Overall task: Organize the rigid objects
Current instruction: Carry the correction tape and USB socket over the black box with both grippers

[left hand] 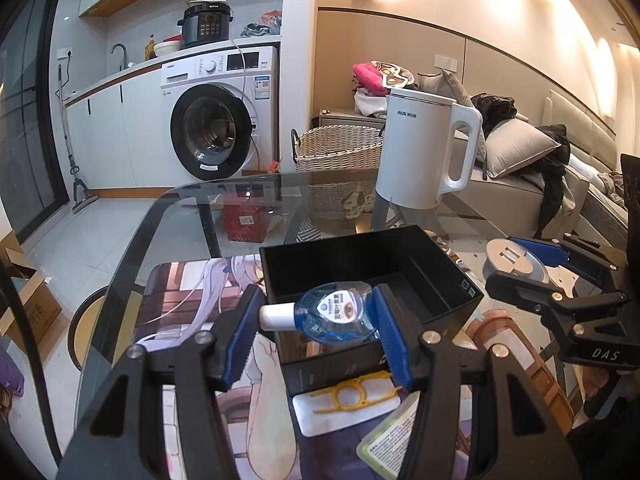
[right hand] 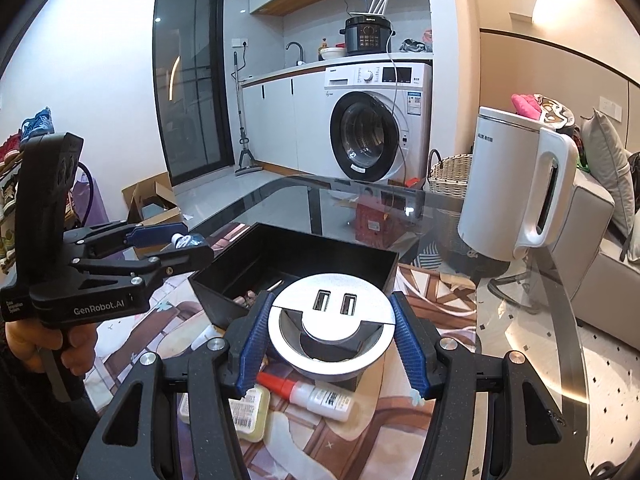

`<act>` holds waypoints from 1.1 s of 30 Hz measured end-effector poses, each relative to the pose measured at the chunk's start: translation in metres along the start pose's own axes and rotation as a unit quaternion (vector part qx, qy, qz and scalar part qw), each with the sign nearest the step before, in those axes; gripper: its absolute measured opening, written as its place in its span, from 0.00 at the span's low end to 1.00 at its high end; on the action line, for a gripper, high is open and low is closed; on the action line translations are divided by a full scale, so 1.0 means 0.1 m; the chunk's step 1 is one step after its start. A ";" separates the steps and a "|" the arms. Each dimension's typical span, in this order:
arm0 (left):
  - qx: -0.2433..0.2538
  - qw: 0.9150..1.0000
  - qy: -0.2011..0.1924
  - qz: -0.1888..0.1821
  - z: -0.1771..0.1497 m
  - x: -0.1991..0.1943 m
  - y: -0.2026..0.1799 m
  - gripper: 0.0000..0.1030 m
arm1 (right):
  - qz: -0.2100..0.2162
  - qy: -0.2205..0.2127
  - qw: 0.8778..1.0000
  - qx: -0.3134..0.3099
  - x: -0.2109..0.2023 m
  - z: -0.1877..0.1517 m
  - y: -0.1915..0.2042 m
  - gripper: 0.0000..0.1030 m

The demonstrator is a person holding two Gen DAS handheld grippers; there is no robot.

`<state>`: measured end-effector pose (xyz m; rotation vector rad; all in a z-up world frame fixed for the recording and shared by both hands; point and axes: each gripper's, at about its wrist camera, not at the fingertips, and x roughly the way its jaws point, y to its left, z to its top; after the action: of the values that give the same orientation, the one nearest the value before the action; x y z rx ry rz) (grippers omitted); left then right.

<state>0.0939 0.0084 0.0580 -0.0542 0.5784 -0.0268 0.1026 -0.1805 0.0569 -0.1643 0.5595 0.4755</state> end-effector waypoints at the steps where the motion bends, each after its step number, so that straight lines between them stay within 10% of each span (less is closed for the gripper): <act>1: -0.001 1.000 0.000 0.000 0.01 0.01 0.01 0.54 | 0.001 0.002 1.000 0.000 0.02 0.01 0.01 0.57; 33: 0.033 0.999 0.028 -0.014 0.09 0.64 -0.02 0.54 | 0.009 0.041 0.999 0.001 0.70 0.14 -0.03 0.57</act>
<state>0.1524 0.0042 0.0305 0.0025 0.6320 -0.0744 0.1631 -0.1523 0.0308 -0.1779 0.6415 0.4870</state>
